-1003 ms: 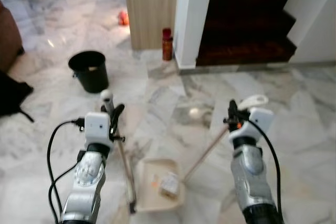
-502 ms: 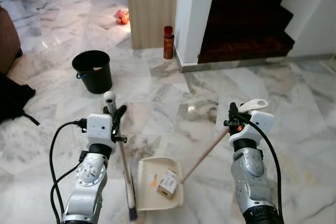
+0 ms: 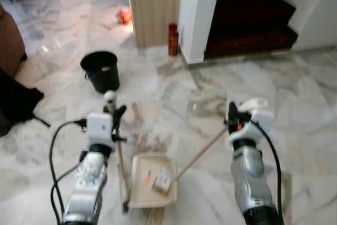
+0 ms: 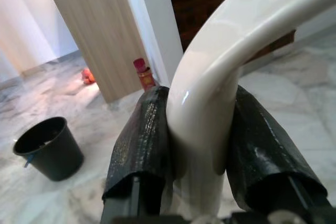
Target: Sweep floor
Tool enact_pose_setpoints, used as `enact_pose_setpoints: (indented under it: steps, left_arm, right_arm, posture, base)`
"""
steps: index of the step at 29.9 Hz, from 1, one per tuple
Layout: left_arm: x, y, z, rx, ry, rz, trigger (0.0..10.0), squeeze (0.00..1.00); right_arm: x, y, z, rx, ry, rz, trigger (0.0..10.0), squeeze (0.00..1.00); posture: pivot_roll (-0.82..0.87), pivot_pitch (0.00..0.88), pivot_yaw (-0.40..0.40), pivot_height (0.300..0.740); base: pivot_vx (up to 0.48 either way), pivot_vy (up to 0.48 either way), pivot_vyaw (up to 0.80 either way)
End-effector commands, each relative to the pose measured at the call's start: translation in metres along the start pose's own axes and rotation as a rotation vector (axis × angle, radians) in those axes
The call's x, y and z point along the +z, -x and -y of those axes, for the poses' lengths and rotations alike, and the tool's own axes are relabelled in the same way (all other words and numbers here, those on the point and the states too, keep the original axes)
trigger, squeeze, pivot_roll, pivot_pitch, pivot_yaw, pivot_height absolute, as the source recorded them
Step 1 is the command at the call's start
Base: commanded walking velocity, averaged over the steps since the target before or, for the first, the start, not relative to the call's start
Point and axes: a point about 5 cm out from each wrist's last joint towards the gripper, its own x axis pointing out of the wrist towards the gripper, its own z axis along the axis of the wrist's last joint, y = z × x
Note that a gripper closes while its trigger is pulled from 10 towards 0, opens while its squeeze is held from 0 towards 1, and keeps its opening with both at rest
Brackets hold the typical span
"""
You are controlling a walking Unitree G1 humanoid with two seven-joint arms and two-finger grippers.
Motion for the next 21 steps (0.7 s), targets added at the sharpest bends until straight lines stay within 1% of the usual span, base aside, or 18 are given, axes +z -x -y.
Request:
enact_pose_setpoints:
  steps: [1,7,21]
  left_arm:
    - [0.0092,-0.0009,-0.0057,0.013,-0.022,0.046,10.0,0.0]
    - [0.0087,-0.0002,-0.0031,-0.001,-0.005,0.042,10.0,0.0]
    - [0.0064,-0.0014,-0.0054,0.01,-0.02,0.021,10.0,0.0]
  right_arm:
    - [0.0119,-0.005,-0.0073,0.025,0.003,0.053,10.0,0.0]
    - [0.012,-0.0048,-0.0071,0.023,-0.004,0.054,10.0,0.0]
    - [0.0131,-0.0049,-0.0073,0.021,-0.013,0.064,10.0,0.0]
  posture:
    - [0.1,0.071,-0.021,0.74]
    - [0.1,0.073,-0.02,0.74]
    - [0.1,0.062,-0.014,0.74]
  base:
    - [0.0,0.0,0.0]
    - [0.0,0.0,0.0]
    - [0.0,0.0,0.0]
